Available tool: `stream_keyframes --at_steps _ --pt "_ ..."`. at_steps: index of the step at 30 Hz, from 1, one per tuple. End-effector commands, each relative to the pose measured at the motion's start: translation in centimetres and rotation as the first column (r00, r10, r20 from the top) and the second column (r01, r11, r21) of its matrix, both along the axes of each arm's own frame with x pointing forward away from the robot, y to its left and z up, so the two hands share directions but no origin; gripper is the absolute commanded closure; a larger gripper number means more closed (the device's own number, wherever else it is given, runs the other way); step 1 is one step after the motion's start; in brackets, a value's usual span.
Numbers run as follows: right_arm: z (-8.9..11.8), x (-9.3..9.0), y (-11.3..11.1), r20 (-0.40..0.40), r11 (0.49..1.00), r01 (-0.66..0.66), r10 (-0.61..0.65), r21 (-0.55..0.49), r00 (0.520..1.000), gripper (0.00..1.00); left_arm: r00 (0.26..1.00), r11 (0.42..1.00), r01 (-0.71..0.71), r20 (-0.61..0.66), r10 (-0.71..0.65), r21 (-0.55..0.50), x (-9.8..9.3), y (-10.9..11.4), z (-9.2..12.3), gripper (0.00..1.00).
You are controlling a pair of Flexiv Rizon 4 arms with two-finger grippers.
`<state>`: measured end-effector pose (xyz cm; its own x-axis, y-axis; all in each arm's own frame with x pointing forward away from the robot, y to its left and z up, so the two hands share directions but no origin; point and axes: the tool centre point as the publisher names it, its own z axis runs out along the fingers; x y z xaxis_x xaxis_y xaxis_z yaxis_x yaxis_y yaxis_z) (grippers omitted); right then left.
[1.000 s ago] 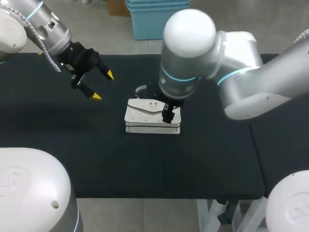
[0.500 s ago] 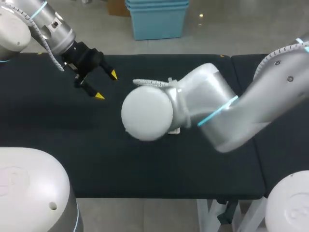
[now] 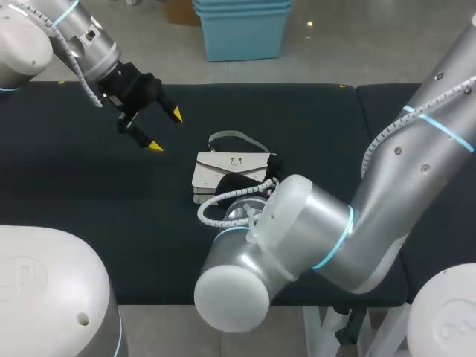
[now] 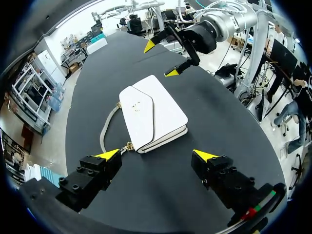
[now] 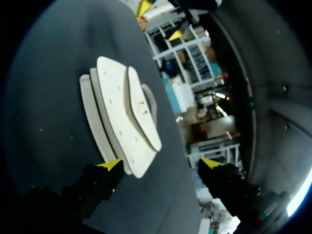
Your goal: Pick up the bag, open it, inspect its contents, close it, and place it on the opposite side
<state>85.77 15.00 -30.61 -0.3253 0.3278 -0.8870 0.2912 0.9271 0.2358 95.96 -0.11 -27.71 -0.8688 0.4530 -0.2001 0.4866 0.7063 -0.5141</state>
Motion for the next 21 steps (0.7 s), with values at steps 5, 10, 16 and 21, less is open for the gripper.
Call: stream_keyframes --at_steps 5,10,16,21 --pt "2.0 0.7 0.6 0.236 0.981 -0.065 0.108 -0.180 0.966 0.00 1.000 1.000 0.014 -0.002 -0.014 0.000 0.6 -0.3 -0.3 0.00" --pt "2.3 1.1 0.7 0.158 0.960 -0.114 0.158 -0.255 0.975 0.00 1.000 1.000 0.015 0.002 -0.015 0.000 0.7 -0.3 -0.2 0.00" --pt "1.8 1.3 0.6 0.059 0.961 -0.142 0.160 -0.237 0.985 0.00 1.000 1.000 0.015 0.008 -0.015 0.012 0.8 -0.1 -0.2 0.00" --pt "2.0 1.1 0.7 0.027 0.956 -0.155 0.167 -0.250 0.986 0.00 1.000 1.000 0.015 0.009 -0.016 0.018 0.8 -0.1 -0.3 0.00"
